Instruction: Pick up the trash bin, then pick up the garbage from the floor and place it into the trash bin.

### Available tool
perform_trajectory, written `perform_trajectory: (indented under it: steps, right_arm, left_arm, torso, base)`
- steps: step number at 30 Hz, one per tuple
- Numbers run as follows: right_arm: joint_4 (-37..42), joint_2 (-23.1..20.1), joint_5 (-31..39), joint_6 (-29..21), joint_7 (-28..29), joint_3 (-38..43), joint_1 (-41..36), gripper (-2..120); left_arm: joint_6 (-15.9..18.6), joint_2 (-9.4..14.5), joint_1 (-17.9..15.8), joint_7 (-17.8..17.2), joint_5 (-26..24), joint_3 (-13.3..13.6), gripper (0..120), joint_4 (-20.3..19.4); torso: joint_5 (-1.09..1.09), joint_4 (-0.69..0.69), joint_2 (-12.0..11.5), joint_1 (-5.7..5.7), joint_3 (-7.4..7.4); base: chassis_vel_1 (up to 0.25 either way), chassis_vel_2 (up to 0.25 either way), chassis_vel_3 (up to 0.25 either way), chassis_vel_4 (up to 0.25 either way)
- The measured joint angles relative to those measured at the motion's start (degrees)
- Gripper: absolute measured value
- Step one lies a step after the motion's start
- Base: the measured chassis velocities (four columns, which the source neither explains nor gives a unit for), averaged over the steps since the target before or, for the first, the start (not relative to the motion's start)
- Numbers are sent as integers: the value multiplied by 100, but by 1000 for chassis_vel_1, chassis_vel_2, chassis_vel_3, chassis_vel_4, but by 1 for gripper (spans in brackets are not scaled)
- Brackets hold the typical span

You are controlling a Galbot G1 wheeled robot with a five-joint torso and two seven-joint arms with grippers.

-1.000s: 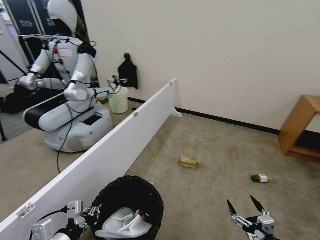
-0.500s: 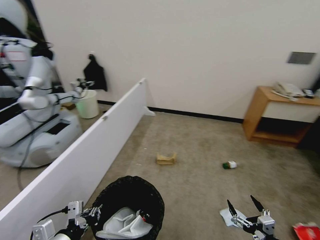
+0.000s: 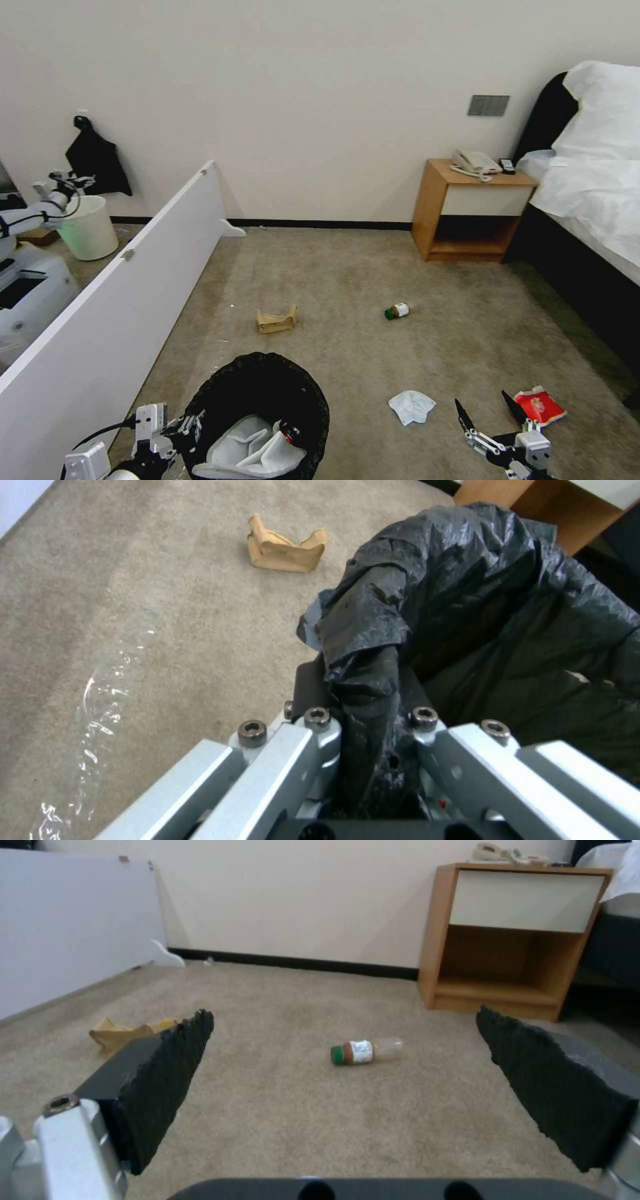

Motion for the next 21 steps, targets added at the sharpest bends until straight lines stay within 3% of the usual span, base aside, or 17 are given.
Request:
perform_trajectory:
  steps: [21]
  right_arm:
    - [-60, -82, -5, -14, -107, -52, -114, 100]
  left_arm:
    - [-70, -66, 72, 8, 77, -84, 4, -37]
  torso:
    - [-1, -3, 0, 0, 0]
  base:
    - [0, 0, 0, 0]
